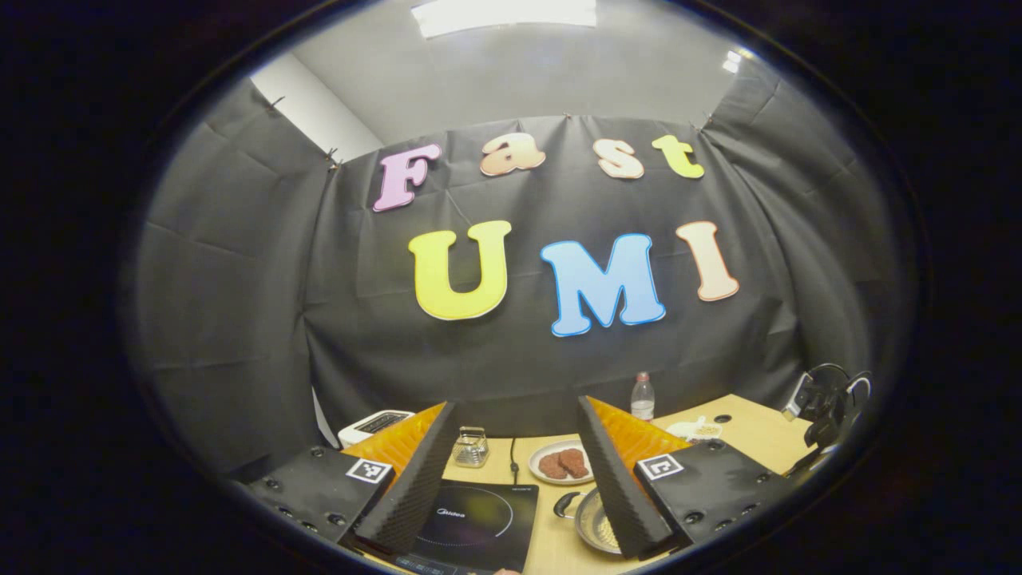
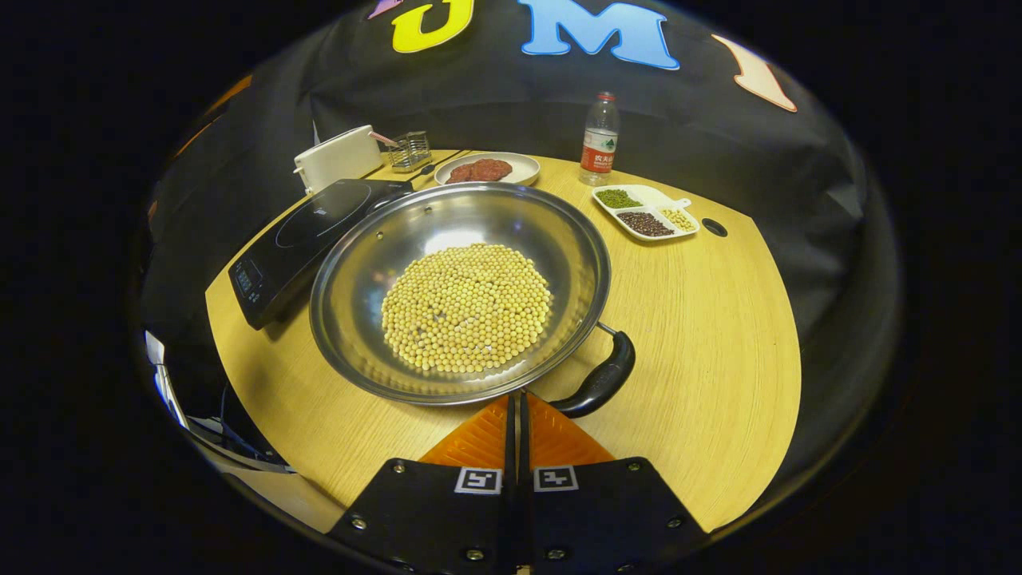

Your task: First push the handle of the pot to place it horizontally, then grasp the pot with both hands and set it on the induction cooktop.

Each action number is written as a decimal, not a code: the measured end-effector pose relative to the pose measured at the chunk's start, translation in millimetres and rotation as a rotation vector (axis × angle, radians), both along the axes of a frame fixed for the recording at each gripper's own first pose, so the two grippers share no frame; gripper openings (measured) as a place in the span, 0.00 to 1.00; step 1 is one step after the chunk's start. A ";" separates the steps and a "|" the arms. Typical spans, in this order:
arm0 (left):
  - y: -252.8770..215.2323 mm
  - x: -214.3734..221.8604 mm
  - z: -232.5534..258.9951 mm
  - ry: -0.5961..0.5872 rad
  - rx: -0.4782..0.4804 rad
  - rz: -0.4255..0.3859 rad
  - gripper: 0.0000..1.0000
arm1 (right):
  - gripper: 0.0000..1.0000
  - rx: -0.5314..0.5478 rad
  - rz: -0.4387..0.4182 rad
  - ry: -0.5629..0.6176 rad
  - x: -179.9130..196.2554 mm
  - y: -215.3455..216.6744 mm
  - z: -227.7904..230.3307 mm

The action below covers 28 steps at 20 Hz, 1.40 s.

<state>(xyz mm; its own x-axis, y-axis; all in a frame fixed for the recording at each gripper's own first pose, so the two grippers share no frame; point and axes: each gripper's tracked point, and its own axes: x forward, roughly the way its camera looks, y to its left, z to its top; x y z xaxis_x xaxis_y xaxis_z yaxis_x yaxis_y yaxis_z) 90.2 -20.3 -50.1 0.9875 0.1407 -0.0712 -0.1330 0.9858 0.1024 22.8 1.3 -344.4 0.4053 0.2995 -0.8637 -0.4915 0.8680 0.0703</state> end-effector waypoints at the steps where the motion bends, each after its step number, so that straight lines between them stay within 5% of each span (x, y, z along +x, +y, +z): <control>1: -1.7 1.4 -2.3 0.003 0.000 0.002 0.99 | 0.00 -0.006 -0.001 -0.010 4.6 -3.1 -1.1; 3: -3.9 2.8 -5.7 0.009 0.002 0.007 0.93 | 0.00 -0.014 -0.004 -0.023 12.5 -7.7 -2.5; 4: -5.5 4.2 -6.4 0.011 0.003 0.009 0.99 | 0.00 -0.015 -0.008 -0.029 17.3 -9.7 -3.7; 15: -11.1 13.8 -36.6 0.065 -0.005 0.014 0.99 | 0.01 -0.007 -0.138 -0.150 57.8 -35.2 5.8; 17: -13.3 18.2 -44.8 0.079 -0.018 -0.002 0.96 | 0.36 0.012 -0.184 -0.203 65.8 -45.9 15.7; 18: -12.9 20.0 -49.5 0.086 -0.028 -0.007 0.99 | 0.70 0.028 -0.216 -0.222 67.1 -50.8 20.2; 19: -13.2 22.2 -55.2 0.094 -0.039 -0.011 0.99 | 0.78 0.053 -0.246 -0.239 70.0 -53.4 24.5; 20: -12.7 24.5 -60.8 0.104 -0.050 -0.016 0.97 | 1.00 0.072 -0.279 -0.253 70.6 -54.8 32.0; 28: -17.4 51.7 -120.1 0.216 -0.099 -0.064 0.96 | 1.00 0.114 -0.367 -0.305 85.4 -43.6 39.0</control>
